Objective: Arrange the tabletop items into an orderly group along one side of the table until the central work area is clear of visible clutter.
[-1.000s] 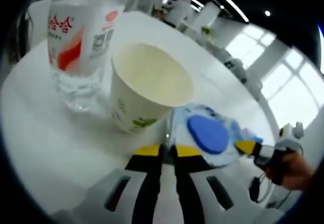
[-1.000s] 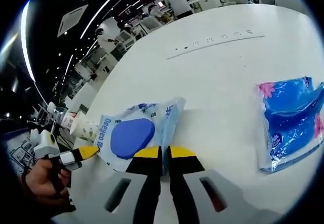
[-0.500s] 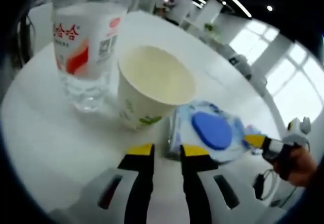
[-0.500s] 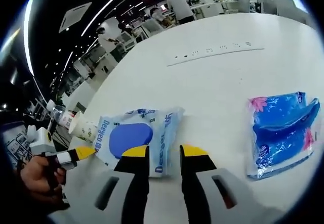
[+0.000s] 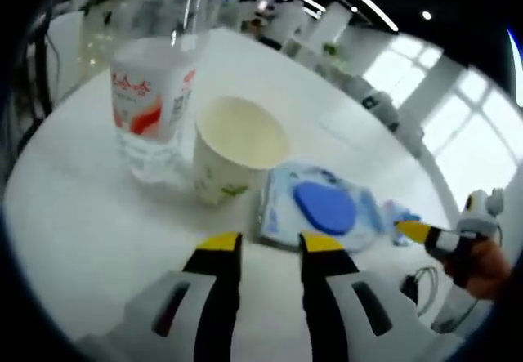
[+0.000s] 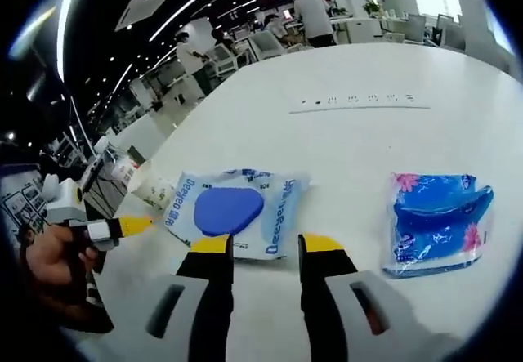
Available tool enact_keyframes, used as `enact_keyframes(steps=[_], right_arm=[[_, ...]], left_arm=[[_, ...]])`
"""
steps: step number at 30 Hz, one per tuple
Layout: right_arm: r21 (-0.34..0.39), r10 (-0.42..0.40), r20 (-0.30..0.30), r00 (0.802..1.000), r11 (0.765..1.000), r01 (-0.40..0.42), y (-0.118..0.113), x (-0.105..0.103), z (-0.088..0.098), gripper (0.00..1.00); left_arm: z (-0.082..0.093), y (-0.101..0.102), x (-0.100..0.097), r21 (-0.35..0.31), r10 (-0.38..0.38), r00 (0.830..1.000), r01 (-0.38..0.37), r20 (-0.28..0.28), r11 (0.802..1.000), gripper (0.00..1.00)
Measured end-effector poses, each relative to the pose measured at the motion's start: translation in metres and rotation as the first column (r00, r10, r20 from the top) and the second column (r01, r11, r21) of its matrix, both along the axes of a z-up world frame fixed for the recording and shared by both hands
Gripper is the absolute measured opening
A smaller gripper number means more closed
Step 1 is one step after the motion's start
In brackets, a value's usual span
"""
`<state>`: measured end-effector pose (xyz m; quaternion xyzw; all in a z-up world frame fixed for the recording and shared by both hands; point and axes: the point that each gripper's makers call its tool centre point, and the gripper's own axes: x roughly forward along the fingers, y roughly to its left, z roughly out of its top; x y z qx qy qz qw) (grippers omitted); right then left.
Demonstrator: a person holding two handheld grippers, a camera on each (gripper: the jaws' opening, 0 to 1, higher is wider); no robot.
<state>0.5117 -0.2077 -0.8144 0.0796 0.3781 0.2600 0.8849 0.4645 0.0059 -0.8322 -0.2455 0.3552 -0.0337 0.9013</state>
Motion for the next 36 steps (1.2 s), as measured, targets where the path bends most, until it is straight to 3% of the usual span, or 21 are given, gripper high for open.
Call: enact_keyframes(steps=[5, 10, 19, 28, 33, 36], right_arm=[[0.005, -0.012, 0.022, 1.0, 1.0, 0.012, -0.01, -0.016, 0.01, 0.32], [-0.051, 0.015, 0.017, 1.0, 0.999, -0.014, -0.021, -0.04, 0.003, 0.32], [-0.03, -0.043, -0.005, 0.999, 0.999, 0.043, -0.048, -0.073, -0.002, 0.31], [-0.038, -0.094, -0.003, 0.996, 0.995, 0.094, -0.079, -0.085, -0.002, 0.29], [-0.057, -0.103, 0.016, 0.995, 0.993, 0.103, -0.095, -0.086, 0.001, 0.28], [-0.06, -0.12, 0.025, 0.992, 0.991, 0.121, -0.11, -0.084, 0.003, 0.27]], left_arm=[[0.002, -0.009, -0.018, 0.008, -0.031, 0.999, 0.031, 0.006, 0.999, 0.25], [0.004, -0.012, -0.031, 0.005, -0.036, 0.999, 0.036, 0.006, 0.999, 0.24], [0.008, -0.019, -0.055, -0.007, -0.045, 0.999, 0.045, 0.006, 0.999, 0.19], [0.008, -0.039, -0.064, -0.001, -0.085, 0.996, 0.085, 0.005, 0.996, 0.18], [0.006, -0.063, -0.067, 0.039, -0.169, 0.986, 0.168, -0.001, 0.985, 0.18], [0.006, -0.075, -0.066, 0.032, -0.181, 0.983, 0.181, 0.0, 0.983, 0.18]])
